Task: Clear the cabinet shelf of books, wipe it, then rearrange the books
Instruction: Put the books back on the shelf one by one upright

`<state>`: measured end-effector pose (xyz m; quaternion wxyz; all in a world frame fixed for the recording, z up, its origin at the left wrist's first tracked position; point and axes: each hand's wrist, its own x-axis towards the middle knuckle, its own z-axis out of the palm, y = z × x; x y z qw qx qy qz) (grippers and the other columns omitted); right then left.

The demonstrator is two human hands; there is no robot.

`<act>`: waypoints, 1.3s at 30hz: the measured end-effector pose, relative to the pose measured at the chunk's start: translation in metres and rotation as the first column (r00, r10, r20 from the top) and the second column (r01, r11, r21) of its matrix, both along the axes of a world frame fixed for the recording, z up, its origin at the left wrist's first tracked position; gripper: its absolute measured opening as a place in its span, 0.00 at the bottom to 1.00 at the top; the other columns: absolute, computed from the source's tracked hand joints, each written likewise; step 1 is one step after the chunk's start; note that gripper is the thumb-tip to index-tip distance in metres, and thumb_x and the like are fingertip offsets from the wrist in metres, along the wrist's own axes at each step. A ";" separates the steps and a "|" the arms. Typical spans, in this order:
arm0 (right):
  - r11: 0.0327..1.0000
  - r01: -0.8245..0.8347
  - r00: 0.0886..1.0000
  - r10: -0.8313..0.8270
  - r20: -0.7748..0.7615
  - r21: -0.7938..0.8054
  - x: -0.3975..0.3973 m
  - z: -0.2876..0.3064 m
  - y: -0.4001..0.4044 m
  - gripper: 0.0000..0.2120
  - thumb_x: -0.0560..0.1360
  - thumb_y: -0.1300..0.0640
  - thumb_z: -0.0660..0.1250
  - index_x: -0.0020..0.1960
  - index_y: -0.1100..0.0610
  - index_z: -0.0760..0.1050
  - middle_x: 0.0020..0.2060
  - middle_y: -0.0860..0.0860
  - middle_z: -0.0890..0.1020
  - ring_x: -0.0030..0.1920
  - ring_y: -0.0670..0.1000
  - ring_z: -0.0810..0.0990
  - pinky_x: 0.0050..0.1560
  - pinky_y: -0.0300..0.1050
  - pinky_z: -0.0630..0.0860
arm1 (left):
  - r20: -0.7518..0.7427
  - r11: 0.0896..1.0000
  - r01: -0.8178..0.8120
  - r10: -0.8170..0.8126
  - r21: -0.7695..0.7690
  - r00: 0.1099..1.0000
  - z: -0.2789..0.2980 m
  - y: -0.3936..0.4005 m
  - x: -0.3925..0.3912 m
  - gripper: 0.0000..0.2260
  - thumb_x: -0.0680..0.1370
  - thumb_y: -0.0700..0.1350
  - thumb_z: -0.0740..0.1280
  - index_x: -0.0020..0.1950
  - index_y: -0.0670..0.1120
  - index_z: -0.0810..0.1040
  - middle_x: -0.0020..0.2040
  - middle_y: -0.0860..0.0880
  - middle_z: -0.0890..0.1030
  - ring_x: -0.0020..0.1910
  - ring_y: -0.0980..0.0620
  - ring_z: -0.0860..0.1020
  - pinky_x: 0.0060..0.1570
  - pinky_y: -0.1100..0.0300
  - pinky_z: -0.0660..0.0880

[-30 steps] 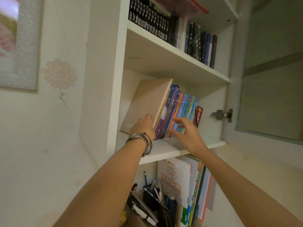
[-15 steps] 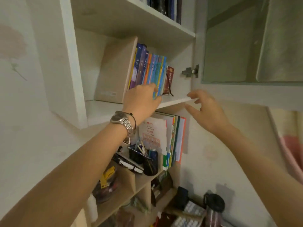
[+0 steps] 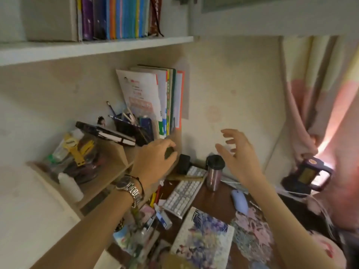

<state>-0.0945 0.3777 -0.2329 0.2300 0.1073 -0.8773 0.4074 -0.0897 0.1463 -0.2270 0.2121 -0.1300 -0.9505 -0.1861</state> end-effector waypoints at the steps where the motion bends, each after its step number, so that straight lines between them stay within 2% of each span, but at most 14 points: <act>1: 0.999 0.019 0.999 -0.019 0.027 -0.026 0.005 -0.014 0.003 0.18 0.77 0.55 0.66 0.66 0.54 0.70 0.61 0.51 0.74 0.56 0.48 0.75 0.54 0.47 0.76 | 0.038 1.000 0.007 -0.007 0.012 0.999 -0.015 0.003 0.002 0.12 0.78 0.52 0.64 0.60 0.52 0.76 0.54 0.56 0.79 0.49 0.60 0.76 0.44 0.70 0.69; 4: 0.995 0.071 0.991 -0.063 0.115 -0.065 0.020 -0.057 0.012 0.18 0.78 0.57 0.66 0.67 0.54 0.69 0.60 0.50 0.73 0.56 0.49 0.75 0.55 0.46 0.75 | 0.170 0.999 -0.002 -0.007 0.052 0.985 -0.059 0.013 0.009 0.11 0.79 0.53 0.63 0.60 0.53 0.75 0.53 0.58 0.78 0.48 0.61 0.76 0.41 0.70 0.72; 7: 0.989 0.133 0.965 -0.115 0.235 -0.061 0.035 -0.105 0.020 0.18 0.78 0.55 0.66 0.66 0.52 0.69 0.60 0.50 0.74 0.57 0.50 0.76 0.55 0.51 0.76 | 0.290 0.996 -0.010 -0.017 0.093 0.957 -0.105 0.019 0.019 0.11 0.79 0.51 0.63 0.60 0.52 0.75 0.51 0.56 0.79 0.43 0.58 0.77 0.35 0.69 0.71; 10: 0.982 0.174 0.918 -0.136 0.372 -0.071 0.055 -0.153 0.024 0.19 0.78 0.54 0.66 0.67 0.54 0.69 0.61 0.51 0.74 0.57 0.51 0.76 0.54 0.51 0.76 | 0.405 0.989 -0.046 -0.015 0.140 0.914 -0.152 0.025 0.032 0.12 0.79 0.50 0.63 0.61 0.51 0.76 0.56 0.55 0.79 0.47 0.56 0.79 0.40 0.62 0.75; 12: 0.982 0.185 0.882 -0.151 0.446 -0.034 0.068 -0.181 0.026 0.20 0.78 0.54 0.66 0.68 0.55 0.68 0.63 0.52 0.73 0.52 0.51 0.77 0.50 0.46 0.74 | 0.463 0.989 -0.071 0.003 0.130 0.886 -0.182 0.027 0.042 0.11 0.79 0.49 0.64 0.60 0.50 0.77 0.56 0.54 0.80 0.45 0.54 0.79 0.38 0.60 0.75; 15: 0.981 0.191 0.815 -0.137 0.563 -0.038 0.084 -0.221 0.027 0.22 0.77 0.54 0.67 0.69 0.54 0.67 0.64 0.51 0.71 0.41 0.48 0.77 0.50 0.50 0.75 | 0.561 0.986 -0.107 0.016 0.130 0.828 -0.224 0.029 0.052 0.13 0.78 0.48 0.65 0.63 0.49 0.76 0.58 0.51 0.80 0.50 0.51 0.80 0.44 0.57 0.77; 17: 0.975 0.212 0.755 -0.123 0.644 -0.062 0.092 -0.243 0.026 0.24 0.77 0.53 0.68 0.70 0.54 0.65 0.66 0.52 0.70 0.51 0.50 0.77 0.57 0.55 0.74 | 0.618 0.983 -0.127 0.019 0.132 0.786 -0.246 0.031 0.057 0.15 0.78 0.48 0.65 0.64 0.48 0.74 0.61 0.50 0.78 0.55 0.51 0.78 0.49 0.55 0.77; 19: 0.970 0.232 0.707 -0.113 0.698 -0.078 0.097 -0.262 0.025 0.26 0.76 0.53 0.69 0.71 0.55 0.64 0.67 0.52 0.70 0.64 0.53 0.73 0.64 0.57 0.72 | 0.673 0.981 -0.140 0.012 0.135 0.740 -0.264 0.035 0.060 0.17 0.78 0.48 0.65 0.65 0.48 0.73 0.63 0.49 0.76 0.56 0.49 0.77 0.50 0.54 0.77; 20: 0.967 0.240 0.690 -0.108 0.716 -0.085 0.100 -0.269 0.024 0.27 0.75 0.54 0.70 0.70 0.56 0.64 0.66 0.52 0.71 0.66 0.53 0.71 0.65 0.57 0.71 | 0.693 0.979 -0.146 0.006 0.144 0.721 -0.271 0.036 0.061 0.17 0.78 0.48 0.66 0.66 0.47 0.72 0.64 0.48 0.75 0.57 0.48 0.76 0.50 0.53 0.76; 24: 0.963 0.255 0.612 -0.089 0.786 -0.090 0.107 -0.290 0.018 0.30 0.73 0.55 0.72 0.70 0.53 0.64 0.65 0.50 0.70 0.67 0.51 0.69 0.67 0.54 0.69 | 0.743 0.971 -0.187 0.013 0.151 0.669 -0.296 0.039 0.064 0.22 0.77 0.50 0.67 0.69 0.45 0.70 0.64 0.45 0.75 0.61 0.47 0.74 0.53 0.56 0.74; 28: 0.958 0.270 0.526 -0.061 0.848 -0.099 0.111 -0.300 0.013 0.33 0.71 0.60 0.73 0.72 0.55 0.62 0.67 0.51 0.68 0.68 0.51 0.66 0.69 0.48 0.66 | 0.798 0.959 -0.203 -0.038 0.198 0.602 -0.309 0.041 0.064 0.23 0.76 0.46 0.69 0.69 0.42 0.70 0.62 0.44 0.78 0.58 0.48 0.77 0.49 0.63 0.71; 33: 0.949 0.293 0.505 -0.052 0.862 -0.114 0.114 -0.308 0.010 0.33 0.70 0.65 0.73 0.71 0.56 0.62 0.67 0.51 0.67 0.68 0.49 0.66 0.63 0.38 0.63 | 0.846 0.934 -0.267 -0.063 0.237 0.530 -0.317 0.039 0.064 0.30 0.75 0.45 0.71 0.74 0.43 0.63 0.62 0.47 0.78 0.58 0.50 0.78 0.53 0.62 0.74; 35: 0.944 0.306 0.514 -0.052 0.856 -0.127 0.114 -0.309 0.008 0.33 0.70 0.65 0.73 0.71 0.55 0.63 0.68 0.51 0.67 0.68 0.49 0.66 0.62 0.38 0.64 | 0.851 0.928 -0.287 -0.055 0.237 0.523 -0.319 0.040 0.065 0.31 0.75 0.45 0.70 0.75 0.45 0.61 0.61 0.49 0.78 0.57 0.51 0.78 0.52 0.62 0.75; 39: 0.942 0.319 0.521 -0.079 0.850 -0.108 0.116 -0.313 0.005 0.36 0.70 0.62 0.73 0.73 0.54 0.61 0.72 0.50 0.64 0.70 0.51 0.65 0.66 0.50 0.69 | 0.857 0.915 -0.318 -0.053 0.247 0.512 -0.328 0.040 0.071 0.38 0.73 0.51 0.69 0.78 0.50 0.54 0.62 0.50 0.78 0.52 0.50 0.80 0.46 0.57 0.80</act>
